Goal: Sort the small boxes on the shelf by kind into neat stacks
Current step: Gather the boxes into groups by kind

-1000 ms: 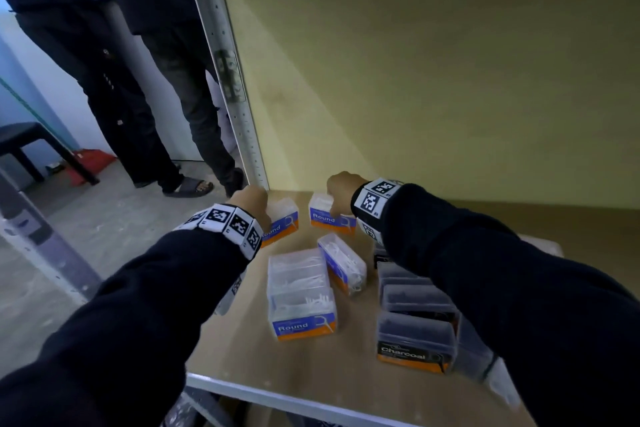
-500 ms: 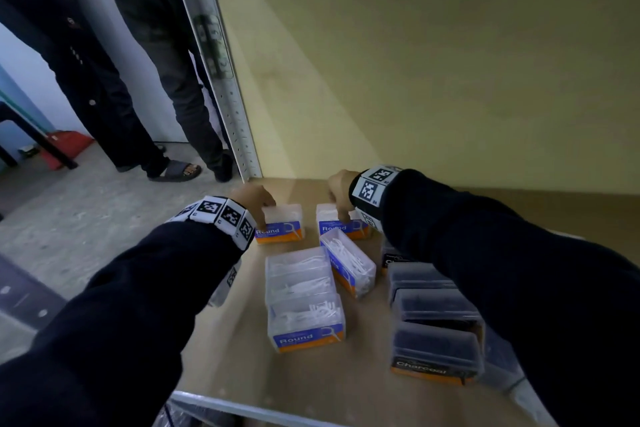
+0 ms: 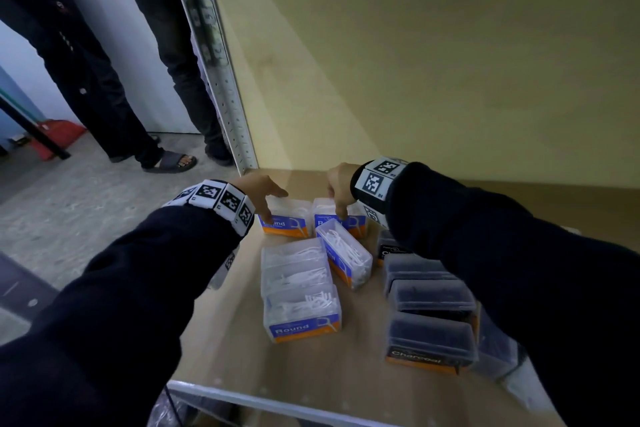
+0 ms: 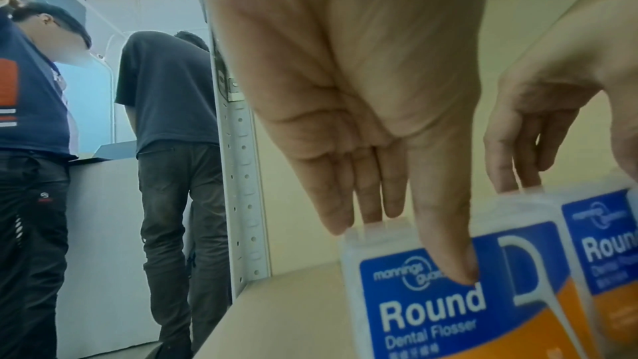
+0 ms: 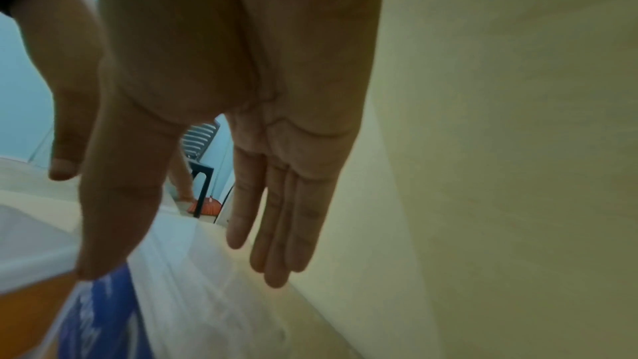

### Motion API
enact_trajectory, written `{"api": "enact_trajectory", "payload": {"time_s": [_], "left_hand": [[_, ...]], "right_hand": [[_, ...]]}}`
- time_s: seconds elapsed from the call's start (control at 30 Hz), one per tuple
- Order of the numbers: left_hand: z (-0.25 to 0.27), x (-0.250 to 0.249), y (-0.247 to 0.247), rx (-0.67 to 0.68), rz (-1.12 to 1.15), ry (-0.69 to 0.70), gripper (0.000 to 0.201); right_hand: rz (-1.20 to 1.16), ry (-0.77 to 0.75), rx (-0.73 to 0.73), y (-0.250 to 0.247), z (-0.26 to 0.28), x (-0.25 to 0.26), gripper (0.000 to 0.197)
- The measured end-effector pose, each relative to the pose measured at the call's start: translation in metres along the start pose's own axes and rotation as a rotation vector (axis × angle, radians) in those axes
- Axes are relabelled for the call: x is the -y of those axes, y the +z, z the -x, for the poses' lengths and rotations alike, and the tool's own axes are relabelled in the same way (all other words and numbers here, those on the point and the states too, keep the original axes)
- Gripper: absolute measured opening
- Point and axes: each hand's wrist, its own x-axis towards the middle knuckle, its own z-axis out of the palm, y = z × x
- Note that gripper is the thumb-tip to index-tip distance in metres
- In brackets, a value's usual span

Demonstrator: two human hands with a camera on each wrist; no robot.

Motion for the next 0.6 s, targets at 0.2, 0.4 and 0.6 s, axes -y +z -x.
{"api": "enact_trajectory", "payload": {"time_s": [0.2, 0.4, 0.6], "left_hand": [[0.019, 0.003, -0.002, -0.122, 0.287, 0.1, 0.05], [0.035, -0.001, 0.014, 0.161, 0.329, 0.111, 0.042], [0.037, -0.001, 0.023, 0.178, 0.219, 0.106, 0.042]], "right_hand": [[0.054, -0.066, 0.039, -0.001, 0.019, 0.001, 0.041], [0.016, -0.038, 0.114, 0.018, 0.026, -0.001, 0.041], [-0.058, 0.08, 0.225, 0.026, 0.023, -0.004, 0.037]]}}
